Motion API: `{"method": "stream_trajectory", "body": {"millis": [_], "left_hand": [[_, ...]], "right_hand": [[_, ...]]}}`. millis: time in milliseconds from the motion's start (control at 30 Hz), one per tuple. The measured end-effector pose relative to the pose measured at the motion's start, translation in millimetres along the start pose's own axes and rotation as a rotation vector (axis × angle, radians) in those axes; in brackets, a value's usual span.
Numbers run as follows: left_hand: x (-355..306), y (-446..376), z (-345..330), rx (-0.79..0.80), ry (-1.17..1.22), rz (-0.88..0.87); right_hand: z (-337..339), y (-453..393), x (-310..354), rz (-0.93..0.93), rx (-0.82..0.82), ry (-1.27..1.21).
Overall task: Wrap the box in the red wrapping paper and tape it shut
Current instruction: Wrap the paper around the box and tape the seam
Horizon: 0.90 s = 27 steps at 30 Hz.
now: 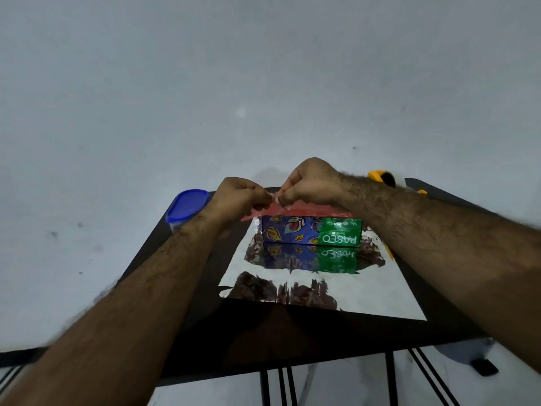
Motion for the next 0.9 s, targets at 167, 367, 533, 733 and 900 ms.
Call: {"method": "stream_trajectory", "body": {"millis": [167, 367, 533, 733, 900], "left_hand": [[6.1, -4.5, -2.9, -0.028, 0.107, 0.106], [16.0, -13.4, -2.4, 0.066, 0.302, 0.038], [22.5, -13.0, -7.0, 0.09, 0.228, 0.106], [28.6, -13.9, -6.7, 0.048, 0.303, 0.194], [28.0, -15.4, -5.2, 0.066, 0.319, 0.247]], "right_hand": [[5.0, 4.5, -9.6, -0.039, -0.159, 0.131], [5.6, 39.5, -53.9, 0.101, 0.035, 0.413], [0.2, 52.3, -68.8, 0.152, 0.019, 0.487], [1.9, 57.9, -70.1, 0.193, 0.001, 0.52], [-11.8, 52.8, -69.0, 0.298, 0.066, 0.566]]}}
Point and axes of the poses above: each hand's wrist, its own y-axis away from the middle knuckle, its own z-axis out of the back of the hand, x = y × z, the point moved 1 cm from there along -y, towards the middle knuckle, and after that the axes turned 12 degrees about z, right-handed, at the moved point
